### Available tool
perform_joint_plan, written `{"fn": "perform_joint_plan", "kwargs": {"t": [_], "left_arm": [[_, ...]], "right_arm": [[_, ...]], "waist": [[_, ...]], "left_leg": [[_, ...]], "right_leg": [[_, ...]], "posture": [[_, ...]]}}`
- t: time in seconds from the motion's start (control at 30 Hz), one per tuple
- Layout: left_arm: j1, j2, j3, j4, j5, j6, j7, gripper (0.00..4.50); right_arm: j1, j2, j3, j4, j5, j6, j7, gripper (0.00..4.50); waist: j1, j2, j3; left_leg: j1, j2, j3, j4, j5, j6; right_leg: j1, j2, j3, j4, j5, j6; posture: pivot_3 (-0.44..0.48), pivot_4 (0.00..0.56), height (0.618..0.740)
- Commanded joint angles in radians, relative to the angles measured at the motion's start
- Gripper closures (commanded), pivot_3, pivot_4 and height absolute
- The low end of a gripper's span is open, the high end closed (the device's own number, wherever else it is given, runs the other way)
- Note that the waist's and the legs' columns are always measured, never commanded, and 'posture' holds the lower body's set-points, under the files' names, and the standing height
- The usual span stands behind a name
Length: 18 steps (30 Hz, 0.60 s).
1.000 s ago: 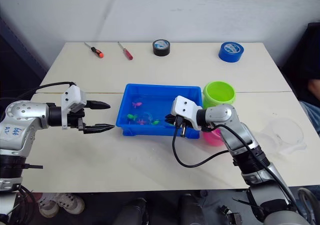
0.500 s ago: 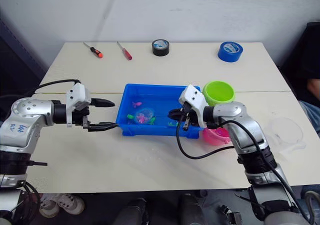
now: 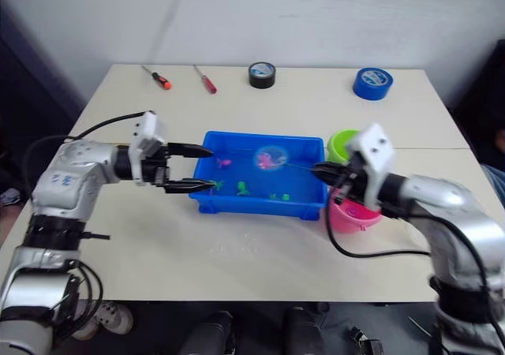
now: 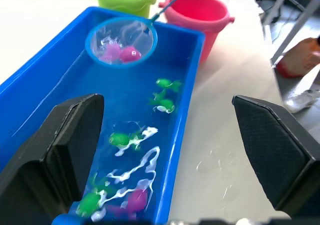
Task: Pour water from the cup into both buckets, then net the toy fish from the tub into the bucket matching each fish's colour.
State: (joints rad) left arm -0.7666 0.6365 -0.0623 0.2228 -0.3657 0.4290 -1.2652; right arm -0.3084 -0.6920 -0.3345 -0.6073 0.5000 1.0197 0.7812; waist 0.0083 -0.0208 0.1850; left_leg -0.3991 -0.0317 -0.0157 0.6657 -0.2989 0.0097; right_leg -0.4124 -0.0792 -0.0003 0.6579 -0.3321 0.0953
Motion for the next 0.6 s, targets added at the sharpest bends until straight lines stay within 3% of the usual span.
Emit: {"fn": "perform_joint_plan", "kwargs": {"t": [0.03, 0.23, 0.37, 0.53, 0.6], "left_arm": [[-0.074, -0.051, -0.046, 0.062, 0.013, -0.063, -0.059, 0.06], [-0.176, -0.148, -0.093, 0.216, 0.047, -0.158, -0.130, 0.06], [-0.217, -0.200, -0.106, 0.272, 0.051, -0.196, -0.172, 0.06], [-0.232, -0.246, -0.117, 0.342, 0.077, -0.246, -0.187, 0.06], [-0.237, -0.256, -0.115, 0.363, 0.084, -0.263, -0.188, 0.06]], "right_arm": [[0.132, -0.024, -0.244, -0.202, 0.064, 0.096, -0.049, 4.50], [0.362, -0.002, -0.545, -0.389, 0.127, 0.166, -0.081, 4.50], [0.547, -0.030, -0.615, -0.440, 0.085, 0.051, -0.081, 4.50], [0.777, -0.177, -0.479, -0.440, -0.277, -0.284, -0.111, 4.50], [0.896, -0.261, -0.429, -0.394, -0.538, -0.567, -0.101, 4.50]], "waist": [[0.013, 0.000, 0.000], [0.012, 0.000, 0.000], [0.015, 0.000, 0.000], [0.013, -0.001, 0.000], [0.011, -0.002, 0.000]], "left_leg": [[0.000, 0.000, 0.000, 0.000, 0.000, 0.000], [0.000, -0.001, 0.002, 0.000, 0.001, 0.002], [0.001, -0.001, 0.002, 0.000, -0.001, 0.005], [0.004, -0.003, 0.006, 0.000, 0.000, 0.007], [0.007, -0.003, 0.007, -0.001, 0.000, 0.008]], "right_leg": [[0.000, 0.000, 0.000, 0.000, 0.000, 0.000], [0.001, 0.001, 0.001, -0.001, 0.001, 0.001], [0.002, 0.001, 0.002, 0.000, 0.001, 0.002], [0.002, 0.000, 0.006, -0.001, 0.001, 0.003], [0.004, 0.001, 0.006, -0.003, 0.001, 0.003]], "posture": [[0.000, 0.150, 0.736], [0.000, 0.150, 0.736], [0.000, 0.150, 0.736], [0.000, 0.150, 0.736], [0.000, 0.150, 0.736]]}}
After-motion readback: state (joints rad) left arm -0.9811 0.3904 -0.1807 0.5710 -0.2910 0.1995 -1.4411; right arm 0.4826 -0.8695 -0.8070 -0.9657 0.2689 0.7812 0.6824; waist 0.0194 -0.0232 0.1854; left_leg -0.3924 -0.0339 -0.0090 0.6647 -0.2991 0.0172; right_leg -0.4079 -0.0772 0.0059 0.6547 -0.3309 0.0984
